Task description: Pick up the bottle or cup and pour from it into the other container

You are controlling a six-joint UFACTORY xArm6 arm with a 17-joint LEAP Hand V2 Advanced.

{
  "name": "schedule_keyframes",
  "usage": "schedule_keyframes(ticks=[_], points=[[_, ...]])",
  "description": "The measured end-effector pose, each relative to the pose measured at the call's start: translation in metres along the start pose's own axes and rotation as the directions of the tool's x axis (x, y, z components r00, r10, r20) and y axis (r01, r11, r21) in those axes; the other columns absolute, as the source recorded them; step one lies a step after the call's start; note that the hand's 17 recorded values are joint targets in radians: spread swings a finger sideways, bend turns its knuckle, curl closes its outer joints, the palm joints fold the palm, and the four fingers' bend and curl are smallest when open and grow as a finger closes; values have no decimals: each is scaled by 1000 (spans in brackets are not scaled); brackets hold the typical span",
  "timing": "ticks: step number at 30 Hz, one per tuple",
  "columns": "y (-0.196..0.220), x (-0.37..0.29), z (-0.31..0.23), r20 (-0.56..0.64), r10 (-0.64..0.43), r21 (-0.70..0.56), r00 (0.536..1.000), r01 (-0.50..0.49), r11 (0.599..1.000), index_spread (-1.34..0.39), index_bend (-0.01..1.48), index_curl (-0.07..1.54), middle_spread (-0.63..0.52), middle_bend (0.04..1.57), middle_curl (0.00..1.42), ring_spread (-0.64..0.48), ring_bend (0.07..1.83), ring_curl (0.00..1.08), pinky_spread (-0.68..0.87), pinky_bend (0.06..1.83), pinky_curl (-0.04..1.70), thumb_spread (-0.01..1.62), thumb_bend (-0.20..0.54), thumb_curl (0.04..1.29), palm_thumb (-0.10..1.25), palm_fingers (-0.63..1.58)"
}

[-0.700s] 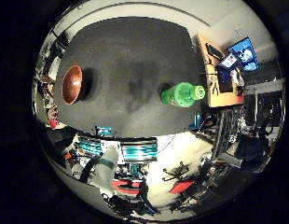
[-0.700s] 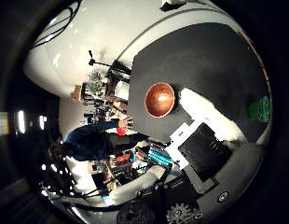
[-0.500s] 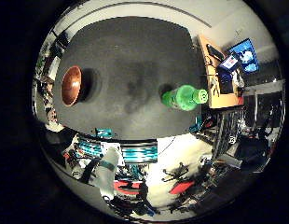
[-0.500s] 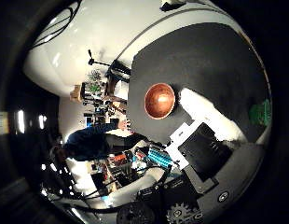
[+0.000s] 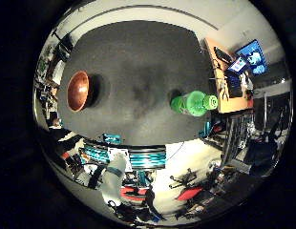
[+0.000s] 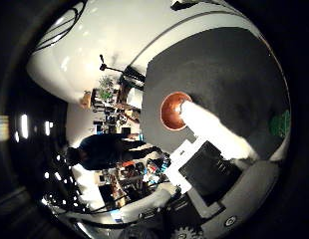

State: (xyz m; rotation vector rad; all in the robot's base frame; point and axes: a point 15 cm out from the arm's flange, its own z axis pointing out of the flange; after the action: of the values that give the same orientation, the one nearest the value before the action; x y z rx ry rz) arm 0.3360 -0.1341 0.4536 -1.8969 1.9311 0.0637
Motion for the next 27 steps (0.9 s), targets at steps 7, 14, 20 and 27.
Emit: schedule_keyframes(ticks=[7,14,20,27], points=[[9,28,-24,46,68,99,997,-73,992,-354,148,296,-51,227,343,128,305,223,460,654,-2,1041,-31,361,591,365],[21,65,-54,55,133,214,990,-141,967,-321,151,271,-17,236,349,136,405,237,467,755,-5,1042,-31,333,541,340],[33,96,-77,75,169,315,983,-185,931,-286,150,259,32,250,351,146,481,241,465,846,-5,1033,-28,314,489,287],[48,143,-95,209,195,460,958,-272,845,-279,160,268,42,278,354,153,529,235,468,905,-7,1037,-25,306,482,271]])
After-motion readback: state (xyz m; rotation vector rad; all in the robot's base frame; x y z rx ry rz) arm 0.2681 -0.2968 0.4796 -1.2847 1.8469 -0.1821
